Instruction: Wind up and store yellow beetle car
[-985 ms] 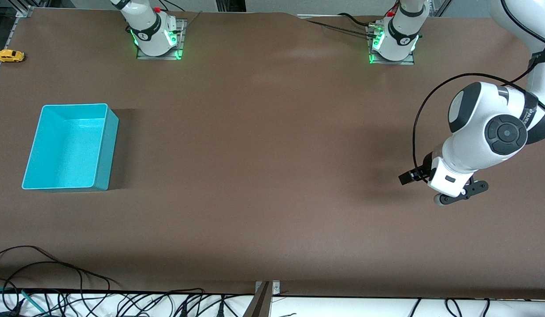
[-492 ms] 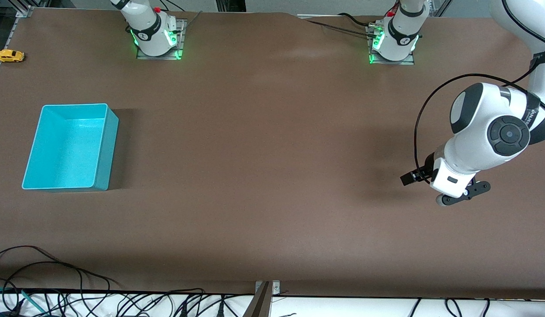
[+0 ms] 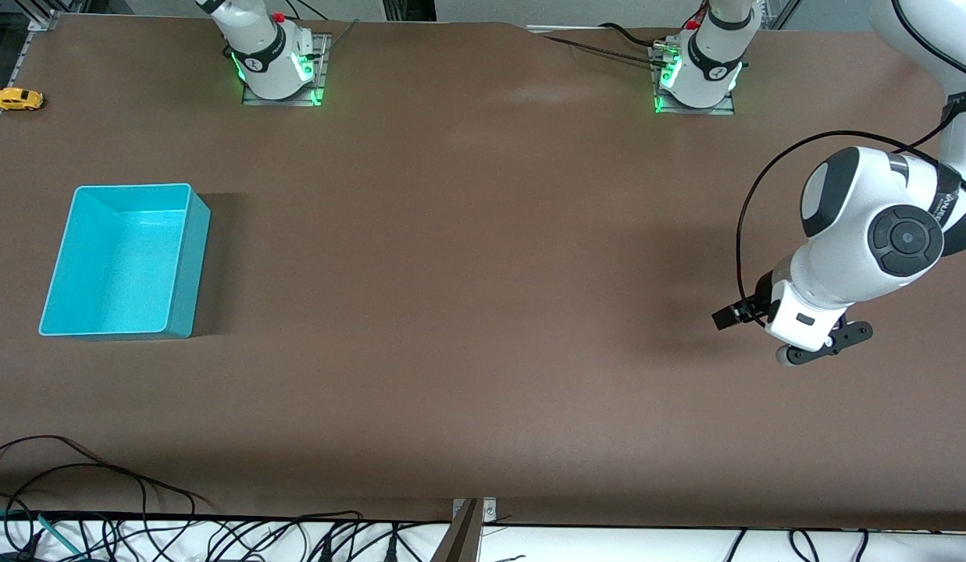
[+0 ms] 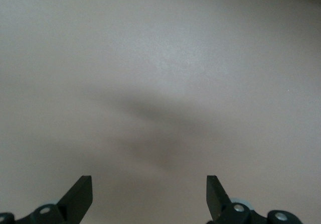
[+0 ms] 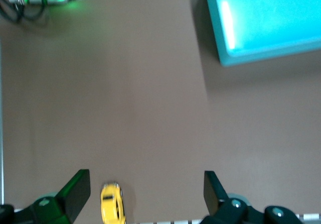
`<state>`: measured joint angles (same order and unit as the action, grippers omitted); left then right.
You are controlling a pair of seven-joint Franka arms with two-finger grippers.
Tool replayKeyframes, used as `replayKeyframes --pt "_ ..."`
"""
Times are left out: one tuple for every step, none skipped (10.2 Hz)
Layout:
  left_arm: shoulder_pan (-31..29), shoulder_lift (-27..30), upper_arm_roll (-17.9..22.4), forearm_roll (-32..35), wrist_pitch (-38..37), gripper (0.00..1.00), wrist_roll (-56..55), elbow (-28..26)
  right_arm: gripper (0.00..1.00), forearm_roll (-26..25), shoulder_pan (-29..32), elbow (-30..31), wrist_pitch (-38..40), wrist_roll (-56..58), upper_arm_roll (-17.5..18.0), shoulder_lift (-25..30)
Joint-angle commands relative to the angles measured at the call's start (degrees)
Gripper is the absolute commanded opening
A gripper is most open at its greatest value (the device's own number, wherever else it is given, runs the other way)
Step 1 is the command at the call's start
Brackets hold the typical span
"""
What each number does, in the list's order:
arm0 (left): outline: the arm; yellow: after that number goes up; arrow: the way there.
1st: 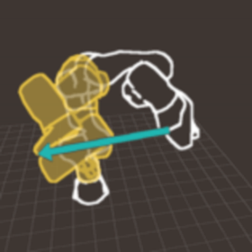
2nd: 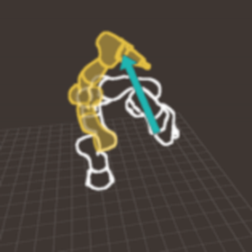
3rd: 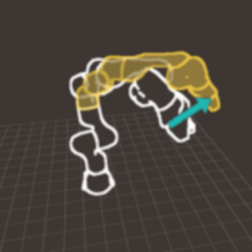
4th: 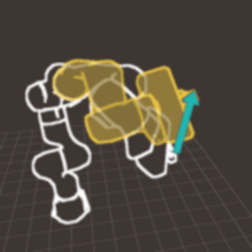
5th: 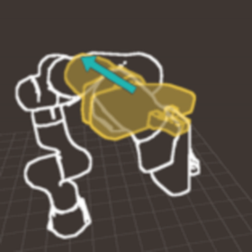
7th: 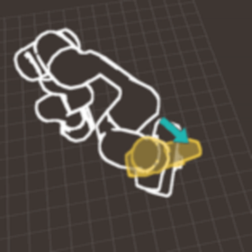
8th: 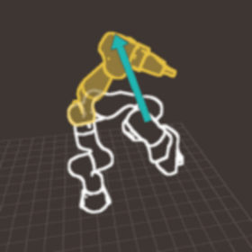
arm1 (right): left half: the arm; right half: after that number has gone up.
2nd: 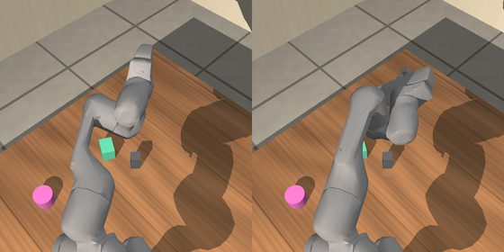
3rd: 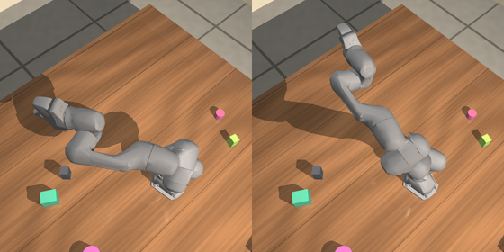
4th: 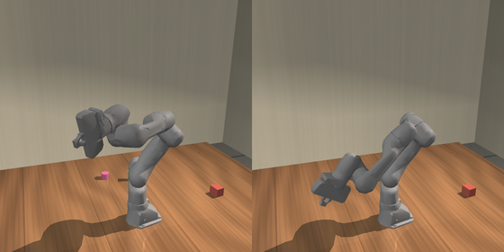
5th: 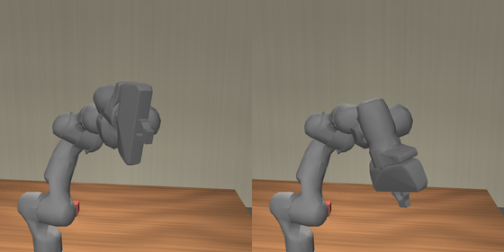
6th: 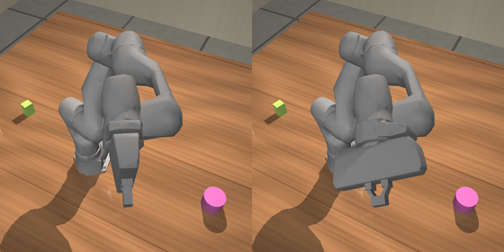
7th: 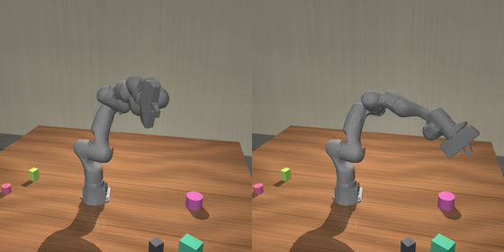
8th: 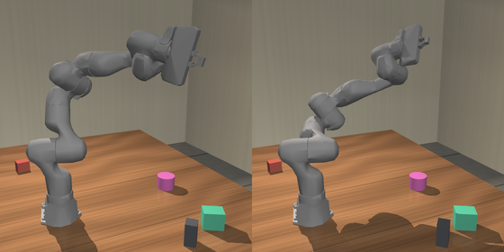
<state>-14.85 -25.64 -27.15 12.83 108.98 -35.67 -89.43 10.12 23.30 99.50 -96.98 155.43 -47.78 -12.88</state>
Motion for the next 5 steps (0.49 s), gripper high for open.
replayKeyframes --pt "-0.5 0.2 0.1 -1.1 -1.1 1.00 0.7 1.0 1.00 2.7 4.5 -5.2 -4.7 5.4 0.1 -7.9" --pt "-0.7 0.5 0.1 -1.1 -1.1 1.00 0.8 1.0 1.00 3.0 6.3 -5.5 -6.8 6.3 0.1 -9.9" --pt "-1.1 0.6 0.1 -1.1 -1.1 1.00 0.9 1.0 1.00 3.0 8.2 -4.0 -9.0 6.4 0.3 -10.0" --pt "-1.1 0.8 0.1 -1.1 -1.2 1.00 0.9 0.9 1.00 3.0 10.0 -2.2 -10.1 7.5 0.4 -10.2" --pt "-1.1 0.8 0.1 -1.1 -1.4 1.00 0.9 0.8 1.00 3.0 11.7 -0.5 -11.1 9.2 0.6 -11.8"
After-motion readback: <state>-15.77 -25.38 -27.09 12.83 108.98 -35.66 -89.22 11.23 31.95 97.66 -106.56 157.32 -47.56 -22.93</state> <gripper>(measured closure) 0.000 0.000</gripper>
